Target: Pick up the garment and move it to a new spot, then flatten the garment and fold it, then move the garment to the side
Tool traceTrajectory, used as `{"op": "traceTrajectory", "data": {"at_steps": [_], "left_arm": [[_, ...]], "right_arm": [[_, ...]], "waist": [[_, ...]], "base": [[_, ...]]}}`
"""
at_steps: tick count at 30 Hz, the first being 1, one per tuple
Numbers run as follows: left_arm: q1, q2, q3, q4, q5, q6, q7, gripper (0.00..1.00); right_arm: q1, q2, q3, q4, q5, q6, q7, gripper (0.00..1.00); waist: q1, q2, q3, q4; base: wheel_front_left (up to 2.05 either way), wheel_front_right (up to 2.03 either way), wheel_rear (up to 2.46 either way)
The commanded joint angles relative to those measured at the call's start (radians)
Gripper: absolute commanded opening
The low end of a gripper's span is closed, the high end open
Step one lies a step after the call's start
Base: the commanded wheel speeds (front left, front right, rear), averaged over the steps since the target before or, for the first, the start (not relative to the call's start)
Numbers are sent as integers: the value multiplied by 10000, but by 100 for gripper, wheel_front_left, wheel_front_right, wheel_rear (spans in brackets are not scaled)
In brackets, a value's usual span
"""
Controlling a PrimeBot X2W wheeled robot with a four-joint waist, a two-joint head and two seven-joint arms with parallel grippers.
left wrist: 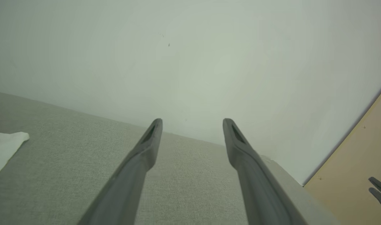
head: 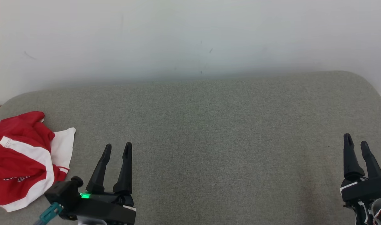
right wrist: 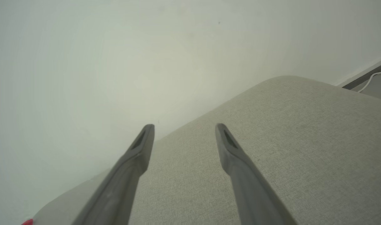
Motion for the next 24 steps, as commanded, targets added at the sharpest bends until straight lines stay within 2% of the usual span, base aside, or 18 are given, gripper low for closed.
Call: {"op": "traceTrajectory", "data": {"at_steps": [1,9,24], "left_arm": [[20,119,9,-195,442,111,-63,100],[280,429,-23,-48,1516,689,-93,100],[550,197,753,849,2305,1356,-135,100]], "right_arm": [[21,-187,151,-110,-307,5,-138,100],[234,-181,684,95,-1182,5,-449,100],[588,45,1113,106,-2505,6,-611,100]], "waist": [[0,-1,-4,3],[0,-1,-35,50],[0,-1,-121,126]], "base": [[0,0,0],[0,0,0],[0,0,0]]}}
